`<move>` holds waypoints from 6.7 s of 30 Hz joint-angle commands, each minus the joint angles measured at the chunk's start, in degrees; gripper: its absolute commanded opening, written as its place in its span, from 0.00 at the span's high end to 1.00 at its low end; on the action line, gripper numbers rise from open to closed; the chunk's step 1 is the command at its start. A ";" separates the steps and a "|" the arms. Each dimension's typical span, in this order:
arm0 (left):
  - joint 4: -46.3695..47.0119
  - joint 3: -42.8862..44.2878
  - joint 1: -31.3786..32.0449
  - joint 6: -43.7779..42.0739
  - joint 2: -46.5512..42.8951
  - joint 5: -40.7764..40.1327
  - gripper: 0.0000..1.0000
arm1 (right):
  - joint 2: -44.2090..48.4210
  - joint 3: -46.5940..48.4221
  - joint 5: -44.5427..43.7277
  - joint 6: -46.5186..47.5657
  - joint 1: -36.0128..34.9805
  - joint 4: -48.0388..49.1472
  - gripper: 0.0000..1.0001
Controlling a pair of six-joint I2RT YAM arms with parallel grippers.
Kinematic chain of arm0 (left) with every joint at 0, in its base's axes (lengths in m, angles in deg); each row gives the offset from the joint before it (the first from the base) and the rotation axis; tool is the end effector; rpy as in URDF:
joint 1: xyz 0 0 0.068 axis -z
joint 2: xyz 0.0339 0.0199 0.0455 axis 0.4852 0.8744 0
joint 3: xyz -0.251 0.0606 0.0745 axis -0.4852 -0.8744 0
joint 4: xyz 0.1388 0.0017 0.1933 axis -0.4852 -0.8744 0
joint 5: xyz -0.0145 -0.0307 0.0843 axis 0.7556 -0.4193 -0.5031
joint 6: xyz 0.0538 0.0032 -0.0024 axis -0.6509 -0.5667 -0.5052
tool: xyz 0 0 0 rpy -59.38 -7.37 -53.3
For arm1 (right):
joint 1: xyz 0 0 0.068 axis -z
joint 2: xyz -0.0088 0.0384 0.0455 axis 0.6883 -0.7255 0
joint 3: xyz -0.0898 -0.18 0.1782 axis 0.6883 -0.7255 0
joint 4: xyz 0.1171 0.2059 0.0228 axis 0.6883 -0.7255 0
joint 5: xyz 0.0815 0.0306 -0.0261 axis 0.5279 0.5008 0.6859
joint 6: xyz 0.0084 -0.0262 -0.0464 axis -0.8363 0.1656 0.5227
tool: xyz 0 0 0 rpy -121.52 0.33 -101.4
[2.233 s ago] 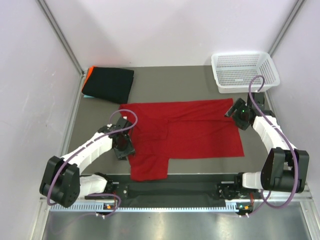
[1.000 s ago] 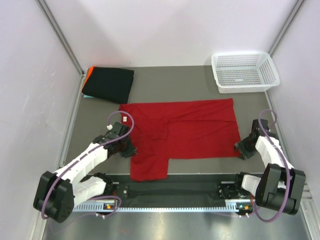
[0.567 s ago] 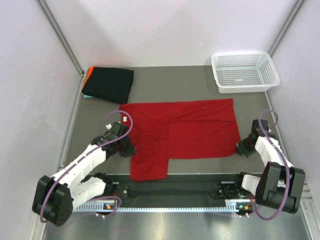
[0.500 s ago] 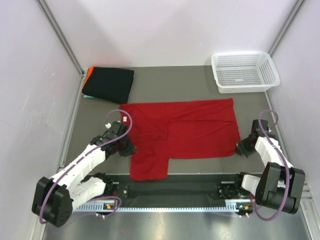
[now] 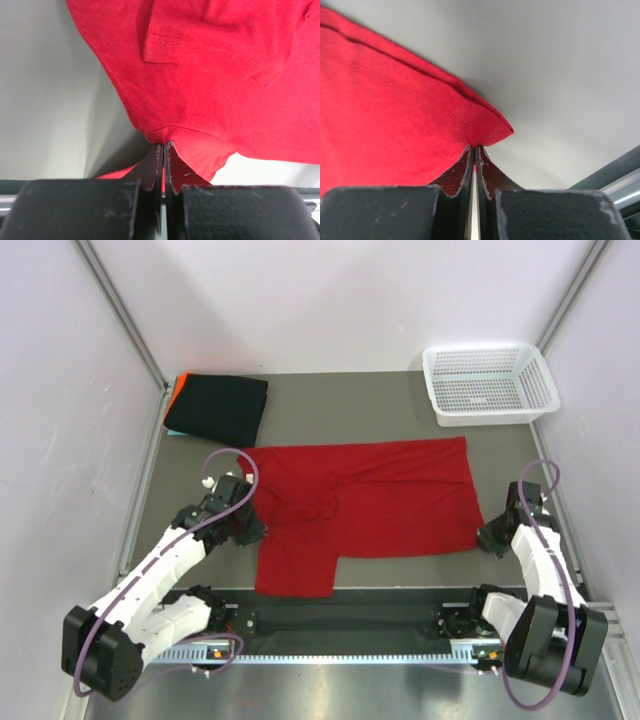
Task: Fold and stack the t-shirts
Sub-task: Fold the tshirt
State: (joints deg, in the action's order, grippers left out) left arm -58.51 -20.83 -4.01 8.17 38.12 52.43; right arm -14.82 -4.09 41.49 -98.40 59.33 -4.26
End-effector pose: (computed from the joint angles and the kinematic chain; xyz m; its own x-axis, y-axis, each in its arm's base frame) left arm 0.1423 -0.0652 0.2296 -0.7902 -0.5050 -0.3474 -0.3579 0.8402 -0.4074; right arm 0.1365 -0.0404 0.1793 -0.4321 0.8596 -0.2728 0.8436 0.4922 0.2145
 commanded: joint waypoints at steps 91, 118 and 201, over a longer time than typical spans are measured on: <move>-3.33 36.45 -12.62 -15.99 45.50 -6.55 1.00 | -31.52 30.25 3.38 12.25 -5.82 10.58 0.68; -5.09 27.68 -13.24 -15.39 28.20 -10.34 0.71 | -25.46 22.17 5.57 7.77 -5.20 7.32 0.66; 5.54 4.64 -9.72 -13.19 20.71 3.45 0.65 | -7.61 12.32 9.81 2.69 -34.97 29.46 0.47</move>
State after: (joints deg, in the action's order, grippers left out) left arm -56.87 -13.99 -13.87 -6.63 59.19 49.63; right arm -22.87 9.57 52.31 -89.55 31.07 16.37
